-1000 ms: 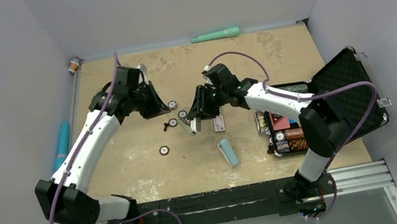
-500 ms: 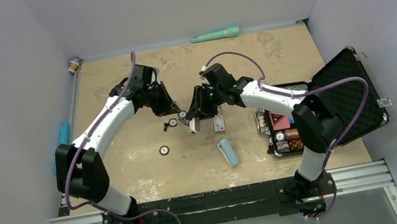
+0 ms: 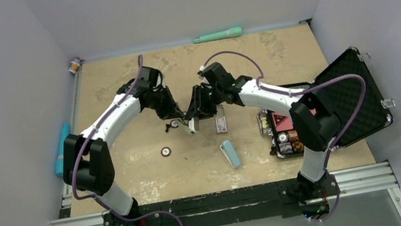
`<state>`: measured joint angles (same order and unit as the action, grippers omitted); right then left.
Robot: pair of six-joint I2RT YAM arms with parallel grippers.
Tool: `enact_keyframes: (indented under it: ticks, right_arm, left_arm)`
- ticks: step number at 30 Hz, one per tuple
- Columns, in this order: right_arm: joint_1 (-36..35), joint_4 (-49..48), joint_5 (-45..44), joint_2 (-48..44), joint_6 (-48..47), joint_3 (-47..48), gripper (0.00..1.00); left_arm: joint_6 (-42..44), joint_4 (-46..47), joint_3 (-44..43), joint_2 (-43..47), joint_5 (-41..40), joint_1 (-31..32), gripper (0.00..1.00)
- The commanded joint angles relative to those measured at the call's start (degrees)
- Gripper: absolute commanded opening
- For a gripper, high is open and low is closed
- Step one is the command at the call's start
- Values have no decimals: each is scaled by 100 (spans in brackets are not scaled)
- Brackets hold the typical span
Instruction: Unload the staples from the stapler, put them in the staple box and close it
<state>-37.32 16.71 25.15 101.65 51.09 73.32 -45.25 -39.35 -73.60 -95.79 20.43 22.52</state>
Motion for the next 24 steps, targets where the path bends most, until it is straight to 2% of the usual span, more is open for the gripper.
enact_keyframes:
  ticks: [1,12,24]
  right_arm:
    - [-2,-82,157,38,-87,336,0]
    - [28,-99,182,135,-22,333,0]
    - [23,-196,150,144,99,270,0]
  left_arm:
    - [162,96,-234,-50,92,-29,0]
    - [328,59,114,22,-3,-29,0]
    - [435,20,101,-25,25,-33,0]
